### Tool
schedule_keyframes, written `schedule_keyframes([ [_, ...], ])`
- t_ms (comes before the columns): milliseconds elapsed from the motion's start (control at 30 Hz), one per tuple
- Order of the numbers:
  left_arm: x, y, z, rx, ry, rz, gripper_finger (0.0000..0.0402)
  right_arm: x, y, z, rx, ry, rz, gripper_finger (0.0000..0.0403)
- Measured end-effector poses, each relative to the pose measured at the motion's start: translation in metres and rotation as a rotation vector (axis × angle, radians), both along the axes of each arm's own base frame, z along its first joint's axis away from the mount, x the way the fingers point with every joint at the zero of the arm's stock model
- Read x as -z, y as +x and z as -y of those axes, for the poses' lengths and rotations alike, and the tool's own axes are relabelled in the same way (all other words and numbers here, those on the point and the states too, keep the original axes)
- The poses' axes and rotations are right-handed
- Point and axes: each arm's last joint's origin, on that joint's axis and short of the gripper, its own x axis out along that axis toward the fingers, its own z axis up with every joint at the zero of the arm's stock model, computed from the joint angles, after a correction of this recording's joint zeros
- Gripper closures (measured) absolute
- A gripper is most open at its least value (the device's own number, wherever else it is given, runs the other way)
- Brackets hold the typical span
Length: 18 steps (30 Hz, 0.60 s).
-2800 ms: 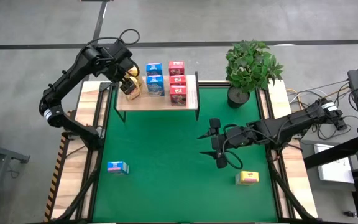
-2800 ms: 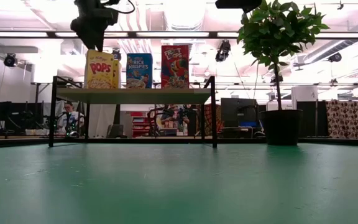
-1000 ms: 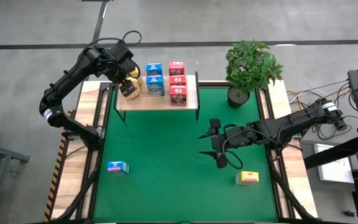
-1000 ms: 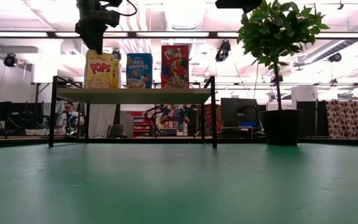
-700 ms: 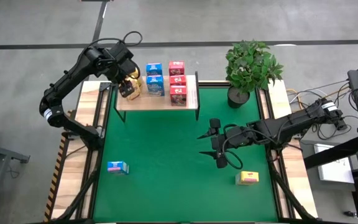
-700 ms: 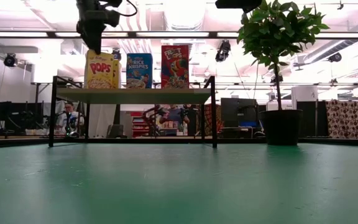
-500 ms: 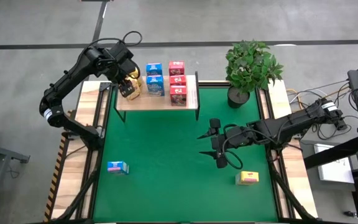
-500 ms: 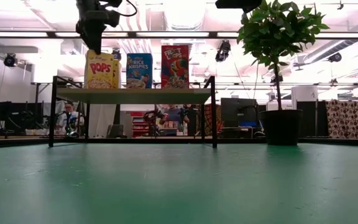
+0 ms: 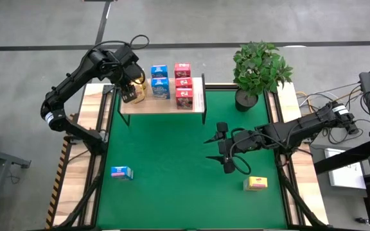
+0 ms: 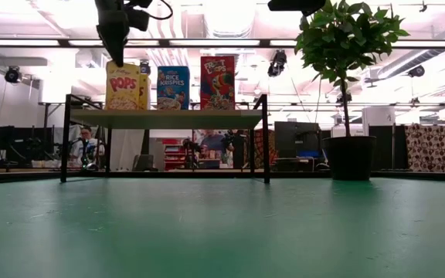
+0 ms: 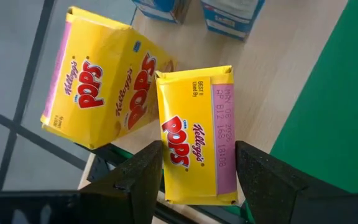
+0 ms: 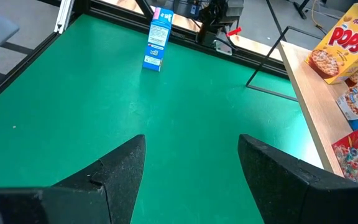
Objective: Stack cereal on shelf
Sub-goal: Adjust the yellow cereal on the shelf
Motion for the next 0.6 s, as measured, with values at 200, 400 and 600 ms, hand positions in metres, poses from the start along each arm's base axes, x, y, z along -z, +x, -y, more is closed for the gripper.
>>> schedule_keyframes([
  [200,0.0000,0.0001,0.0005,0.061,0.009,-0.021,0.0219,0.0001,0.0000,0.0001,0.000,-0.002,-0.001,0.0156],
  [400,-0.0018,0.0036,-0.0022,0.176,0.065,-0.024,0.0219,0.0001,-0.0001,0.0000,-0.002,-0.003,-0.001,0.0156],
  [600,-0.0030,0.0058,-0.0040,0.287,0.110,-0.044,0.0219,0.0001,0.0000,0.0001,-0.003,-0.006,-0.001,0.0156],
])
